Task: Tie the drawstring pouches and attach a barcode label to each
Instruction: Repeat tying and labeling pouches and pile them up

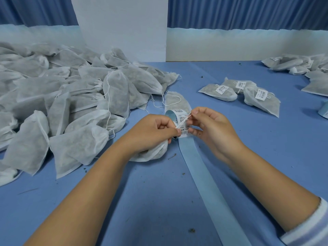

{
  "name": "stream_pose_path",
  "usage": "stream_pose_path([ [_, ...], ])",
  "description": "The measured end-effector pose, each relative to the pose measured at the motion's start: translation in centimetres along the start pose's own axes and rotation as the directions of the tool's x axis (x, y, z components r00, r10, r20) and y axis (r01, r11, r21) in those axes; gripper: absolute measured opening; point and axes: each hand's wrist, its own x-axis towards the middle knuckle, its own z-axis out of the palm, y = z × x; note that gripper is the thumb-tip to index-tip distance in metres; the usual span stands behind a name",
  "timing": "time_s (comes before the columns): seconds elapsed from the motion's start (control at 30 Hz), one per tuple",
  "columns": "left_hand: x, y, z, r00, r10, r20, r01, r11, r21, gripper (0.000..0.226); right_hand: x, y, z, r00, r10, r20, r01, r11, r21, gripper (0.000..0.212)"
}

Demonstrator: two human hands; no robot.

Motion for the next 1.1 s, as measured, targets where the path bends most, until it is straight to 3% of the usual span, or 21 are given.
stream_pose_path([
  [0.27, 0.0, 0.3, 0.1, 1.000, 0.006, 0.026, -0.007, 0.999, 0.036, 0.042, 0.0, 0.0, 0.3, 0.997, -0.061, -0.048, 0.052, 0.987, -0.153, 0.019],
  [0.4, 0.1, 0.0, 0.0, 1.000, -0.008, 0.022, 0.008, 1.000, 0.028, 0.038, 0.0, 0.0, 0.2, 1.000, 0.027, -0.010, -0.027, 0.999, -0.047, 0.014],
  [0.5, 0.1, -0.2, 0.2, 1.000, -0.009, 0.025, 0.009, 1.000, 0.011, 0.015, -0.1, -0.2, 0.0, 0.995, 0.087, 0.047, -0.088, 0.996, 0.014, 0.009],
  [0.67, 0.3, -0.5, 0.2, 1.000, 0.002, 0.015, -0.002, 1.000, -0.004, 0.020, -0.1, -0.6, 0.0, 0.985, 0.141, 0.103, -0.154, 0.980, 0.124, 0.004],
  [0.8, 0.4, -0.7, 0.2, 1.000, 0.007, 0.015, -0.007, 1.000, -0.001, 0.021, -0.3, -0.4, 0.0, 0.977, 0.149, 0.151, -0.163, 0.982, 0.090, 0.008],
  [1.1, 0.6, -0.9, 0.2, 1.000, 0.002, 0.026, -0.003, 0.999, 0.050, 0.020, -0.1, 0.0, -0.2, 0.991, 0.093, 0.096, -0.099, 0.994, 0.054, 0.019],
])
